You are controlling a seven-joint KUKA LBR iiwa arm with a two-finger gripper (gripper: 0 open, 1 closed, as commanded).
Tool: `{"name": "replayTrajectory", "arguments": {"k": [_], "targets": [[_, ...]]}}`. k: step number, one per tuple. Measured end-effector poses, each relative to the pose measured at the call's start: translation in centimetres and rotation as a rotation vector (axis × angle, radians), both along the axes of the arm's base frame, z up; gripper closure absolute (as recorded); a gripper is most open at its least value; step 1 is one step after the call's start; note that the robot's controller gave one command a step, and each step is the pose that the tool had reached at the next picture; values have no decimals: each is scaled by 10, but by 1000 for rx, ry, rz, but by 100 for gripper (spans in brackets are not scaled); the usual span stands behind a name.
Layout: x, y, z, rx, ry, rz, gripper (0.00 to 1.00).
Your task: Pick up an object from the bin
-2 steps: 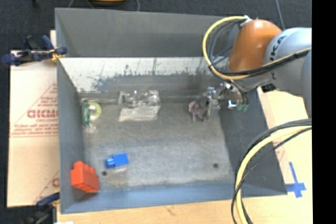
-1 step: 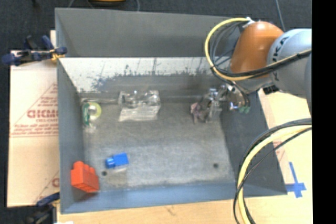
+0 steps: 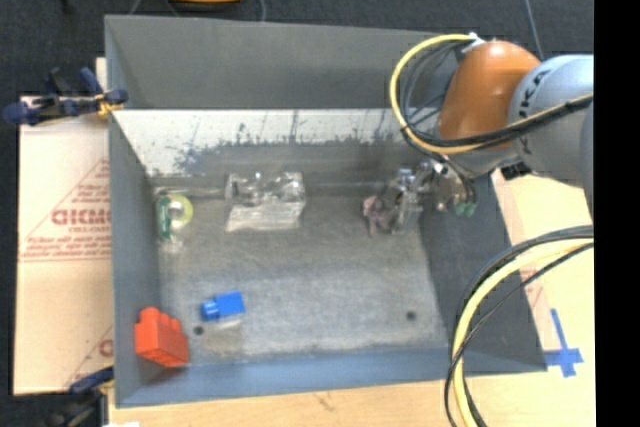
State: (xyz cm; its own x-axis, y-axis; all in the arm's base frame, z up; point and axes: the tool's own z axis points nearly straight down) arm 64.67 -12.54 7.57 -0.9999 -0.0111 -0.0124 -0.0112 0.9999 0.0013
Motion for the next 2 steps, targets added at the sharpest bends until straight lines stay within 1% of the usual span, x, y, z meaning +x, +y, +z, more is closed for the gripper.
{"name": "replayTrajectory", "arguments": {"k": [2], "targets": [[0,0,0,0,0,1,100]]}}
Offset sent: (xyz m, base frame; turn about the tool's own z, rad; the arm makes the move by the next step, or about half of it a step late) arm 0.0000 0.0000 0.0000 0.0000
